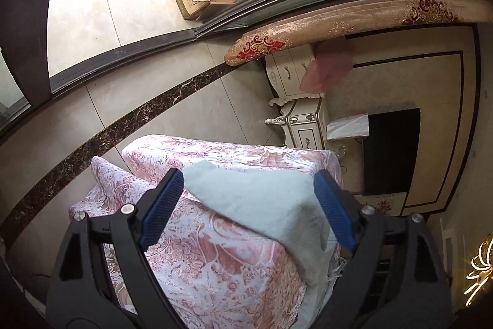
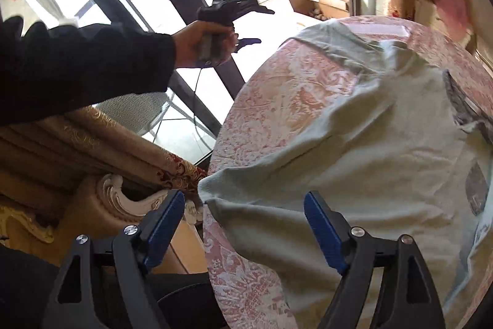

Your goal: Fold clothes

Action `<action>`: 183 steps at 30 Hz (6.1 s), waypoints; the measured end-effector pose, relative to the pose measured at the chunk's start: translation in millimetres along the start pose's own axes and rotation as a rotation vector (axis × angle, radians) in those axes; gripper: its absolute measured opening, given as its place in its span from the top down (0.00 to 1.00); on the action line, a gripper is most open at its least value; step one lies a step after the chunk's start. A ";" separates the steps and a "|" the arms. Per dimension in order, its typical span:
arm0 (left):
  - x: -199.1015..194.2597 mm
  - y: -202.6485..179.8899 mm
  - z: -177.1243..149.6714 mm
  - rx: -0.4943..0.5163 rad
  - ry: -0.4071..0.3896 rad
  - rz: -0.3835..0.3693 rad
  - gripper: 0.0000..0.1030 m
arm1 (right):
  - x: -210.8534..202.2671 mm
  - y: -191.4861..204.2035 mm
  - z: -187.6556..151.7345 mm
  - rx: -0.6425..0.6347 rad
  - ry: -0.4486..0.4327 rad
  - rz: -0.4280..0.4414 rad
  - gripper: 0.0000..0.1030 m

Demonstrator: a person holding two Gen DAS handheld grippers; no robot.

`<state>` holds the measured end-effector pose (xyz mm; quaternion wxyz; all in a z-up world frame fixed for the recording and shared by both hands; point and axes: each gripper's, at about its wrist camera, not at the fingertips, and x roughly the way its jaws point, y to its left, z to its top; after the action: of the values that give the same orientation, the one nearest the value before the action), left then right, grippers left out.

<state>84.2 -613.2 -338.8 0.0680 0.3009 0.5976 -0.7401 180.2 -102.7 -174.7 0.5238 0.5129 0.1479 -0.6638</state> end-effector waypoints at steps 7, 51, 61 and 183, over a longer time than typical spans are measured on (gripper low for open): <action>-47.7 -26.0 -13.2 0.074 -0.166 0.124 0.14 | -38.9 -60.1 -39.8 0.274 -0.060 -0.048 0.21; 368.6 -377.9 -414.6 1.526 0.938 0.247 0.67 | -148.0 -283.9 -253.8 0.685 -0.102 -0.293 0.22; 362.3 -381.1 -421.0 1.596 0.962 0.183 0.88 | -141.4 -286.0 -281.4 0.799 -0.147 -0.202 0.48; 56.8 -272.1 -295.4 0.198 0.279 0.101 0.12 | -70.6 -435.8 -456.1 2.110 -1.334 0.800 0.43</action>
<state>20.6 -249.9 -170.0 -0.0085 0.4357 0.5096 -0.7419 45.7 447.9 -460.5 0.0042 0.2567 -0.8871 -0.3836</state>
